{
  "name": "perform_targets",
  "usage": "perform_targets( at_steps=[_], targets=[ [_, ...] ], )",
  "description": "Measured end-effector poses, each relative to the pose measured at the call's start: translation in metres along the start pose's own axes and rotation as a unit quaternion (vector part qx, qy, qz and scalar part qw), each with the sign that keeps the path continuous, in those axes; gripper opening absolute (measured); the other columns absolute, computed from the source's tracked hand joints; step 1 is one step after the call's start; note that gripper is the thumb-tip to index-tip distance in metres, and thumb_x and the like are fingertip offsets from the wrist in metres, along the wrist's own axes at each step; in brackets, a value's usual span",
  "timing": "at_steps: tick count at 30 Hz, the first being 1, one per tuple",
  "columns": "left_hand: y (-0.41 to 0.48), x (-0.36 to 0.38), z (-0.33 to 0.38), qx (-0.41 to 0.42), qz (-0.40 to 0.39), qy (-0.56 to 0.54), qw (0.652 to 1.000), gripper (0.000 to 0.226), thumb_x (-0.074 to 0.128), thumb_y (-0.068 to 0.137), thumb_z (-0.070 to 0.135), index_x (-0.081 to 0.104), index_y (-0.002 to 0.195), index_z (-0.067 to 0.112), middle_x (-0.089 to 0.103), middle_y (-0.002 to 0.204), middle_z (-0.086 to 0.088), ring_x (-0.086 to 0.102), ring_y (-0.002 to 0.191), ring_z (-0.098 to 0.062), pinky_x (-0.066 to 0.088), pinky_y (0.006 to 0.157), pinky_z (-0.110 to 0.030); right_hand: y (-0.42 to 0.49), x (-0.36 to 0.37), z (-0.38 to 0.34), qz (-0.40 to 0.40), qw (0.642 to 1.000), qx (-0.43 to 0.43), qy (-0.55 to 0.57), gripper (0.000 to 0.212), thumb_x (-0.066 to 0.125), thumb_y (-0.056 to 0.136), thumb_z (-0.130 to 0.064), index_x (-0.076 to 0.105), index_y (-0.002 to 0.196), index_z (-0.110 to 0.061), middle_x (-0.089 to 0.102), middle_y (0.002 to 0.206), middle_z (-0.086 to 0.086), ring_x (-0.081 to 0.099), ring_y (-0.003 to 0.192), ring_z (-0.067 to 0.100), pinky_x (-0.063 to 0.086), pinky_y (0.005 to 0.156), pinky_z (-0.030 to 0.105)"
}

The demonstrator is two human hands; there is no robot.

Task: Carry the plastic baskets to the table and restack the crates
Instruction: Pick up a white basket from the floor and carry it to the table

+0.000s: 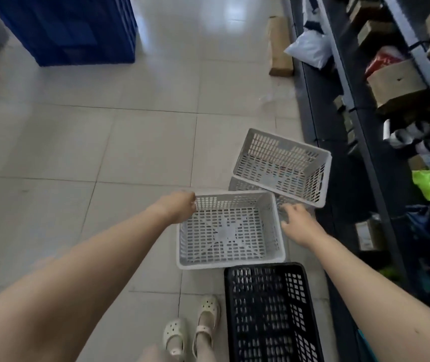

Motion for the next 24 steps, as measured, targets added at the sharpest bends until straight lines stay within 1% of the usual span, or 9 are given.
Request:
perform_targets(
  at_steps=[3,6,12,15,17,18,20,21,24],
  targets=[
    [0.058,0.049,-0.007,-0.010,-0.047,-0.004,0.999,0.036,0.035,0.098,0.026,0.054,0.123,0.008,0.055,0.129,-0.016,0.056,0.114,-0.034,0.045,0.092,-0.038,0.044,0.045,0.006,-0.019,1.000,-0.002,-0.017,0.047,0.042,0.098,-0.021,0.035,0.144,-0.016,0.035,0.146,0.012,0.046,0.125,0.032,0.045,0.092,0.038],
    [0.111,0.105,-0.023,-0.026,-0.083,-0.018,0.996,0.037,0.034,0.098,0.028,0.051,0.127,0.012,0.053,0.132,-0.013,0.055,0.116,-0.032,0.047,0.093,-0.040,0.088,0.097,0.019,-0.055,0.998,0.024,-0.014,0.048,0.040,0.098,-0.020,0.034,0.145,-0.015,0.034,0.147,0.011,0.042,0.128,0.031,0.045,0.096,0.039],
    [0.206,0.230,-0.088,-0.077,-0.085,-0.022,0.993,0.040,0.037,0.097,0.026,0.047,0.135,0.015,0.041,0.141,-0.014,0.049,0.124,-0.034,0.044,0.101,-0.043,0.202,0.197,0.043,-0.067,0.995,0.057,-0.044,0.049,0.041,0.096,-0.020,0.035,0.145,-0.016,0.026,0.152,0.016,0.031,0.136,0.036,0.038,0.105,0.043],
    [0.233,0.280,-0.111,-0.094,-0.076,-0.033,0.992,0.042,0.034,0.100,0.024,0.046,0.139,0.015,0.010,0.159,-0.016,0.021,0.145,-0.033,0.031,0.114,-0.043,0.253,0.232,0.041,-0.043,0.997,0.061,-0.032,0.055,0.041,0.095,-0.017,0.029,0.149,-0.017,0.019,0.157,0.015,0.026,0.140,0.037,0.036,0.108,0.047],
    [0.245,0.307,-0.121,-0.087,-0.069,-0.015,0.994,0.044,0.033,0.101,0.025,0.042,0.143,0.017,-0.010,0.162,-0.016,-0.002,0.150,-0.032,0.019,0.119,-0.043,0.278,0.254,0.046,-0.045,0.995,0.084,-0.015,0.063,0.043,0.096,-0.016,0.018,0.154,-0.022,0.008,0.161,0.016,0.018,0.145,0.038,0.030,0.113,0.048],
    [0.250,0.317,-0.124,-0.087,-0.061,-0.014,0.994,0.046,0.033,0.101,0.026,0.039,0.145,0.018,-0.015,0.161,-0.016,-0.007,0.149,-0.033,0.016,0.120,-0.043,0.287,0.263,0.050,-0.046,0.994,0.097,-0.010,0.067,0.044,0.096,-0.016,0.013,0.156,-0.024,0.001,0.162,0.017,0.012,0.147,0.039,0.025,0.115,0.049],
    [0.258,0.324,-0.126,-0.093,-0.035,-0.011,0.995,0.048,0.035,0.100,0.026,0.035,0.148,0.022,-0.014,0.161,-0.016,-0.006,0.148,-0.037,0.012,0.120,-0.046,0.301,0.275,0.059,-0.041,0.992,0.120,-0.024,0.075,0.048,0.095,-0.017,0.006,0.156,-0.028,-0.011,0.162,0.016,0.002,0.149,0.040,0.016,0.118,0.052],
    [0.263,0.325,-0.127,-0.091,-0.011,-0.006,0.996,0.047,0.036,0.099,0.026,0.038,0.146,0.022,-0.007,0.162,-0.017,-0.001,0.146,-0.038,0.013,0.120,-0.047,0.308,0.279,0.065,-0.038,0.990,0.133,-0.033,0.079,0.051,0.094,-0.017,0.003,0.156,-0.028,-0.016,0.162,0.016,-0.002,0.149,0.040,0.013,0.118,0.053],
    [0.273,0.316,-0.135,-0.077,0.079,-0.001,0.994,0.038,0.043,0.093,0.020,0.049,0.131,0.016,0.019,0.157,-0.015,0.019,0.132,-0.037,0.028,0.113,-0.047,0.324,0.278,0.085,-0.036,0.982,0.171,-0.077,0.088,0.057,0.093,-0.021,-0.004,0.156,-0.027,-0.024,0.159,0.019,-0.009,0.148,0.042,0.009,0.119,0.057]
  ],
)
Point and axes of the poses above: each hand's wrist, its own y-axis towards the middle knuckle, its own x-axis out of the palm, z = x × y, the point moved 6 cm from there along y, towards the middle knuckle
